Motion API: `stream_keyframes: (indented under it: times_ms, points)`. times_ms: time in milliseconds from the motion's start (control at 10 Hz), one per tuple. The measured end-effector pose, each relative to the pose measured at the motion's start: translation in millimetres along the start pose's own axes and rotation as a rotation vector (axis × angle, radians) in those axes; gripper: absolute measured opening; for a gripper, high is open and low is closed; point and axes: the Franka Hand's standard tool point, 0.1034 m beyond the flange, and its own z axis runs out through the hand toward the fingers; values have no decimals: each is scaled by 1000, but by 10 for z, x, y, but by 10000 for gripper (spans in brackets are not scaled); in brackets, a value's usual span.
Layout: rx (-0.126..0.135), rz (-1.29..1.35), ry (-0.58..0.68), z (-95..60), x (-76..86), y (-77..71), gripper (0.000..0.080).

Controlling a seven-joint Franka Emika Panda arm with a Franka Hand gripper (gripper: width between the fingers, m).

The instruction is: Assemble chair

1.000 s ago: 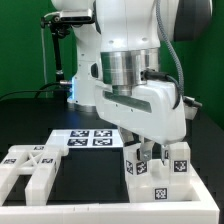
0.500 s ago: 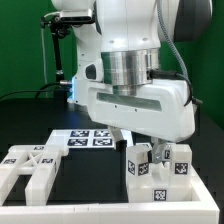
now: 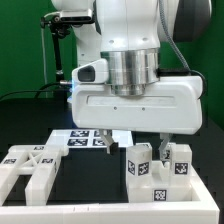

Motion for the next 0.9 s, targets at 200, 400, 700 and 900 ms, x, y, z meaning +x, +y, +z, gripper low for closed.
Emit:
stream_keyframes:
  times_ms: [200, 400, 700, 900]
  points:
    - [-4, -188, 4, -1, 10, 8, 649]
    - [-15, -352, 8, -1, 8, -12, 649]
    - [-32, -552, 7, -6, 17, 4, 622]
    - [-32, -547, 7, -5, 19, 10, 451]
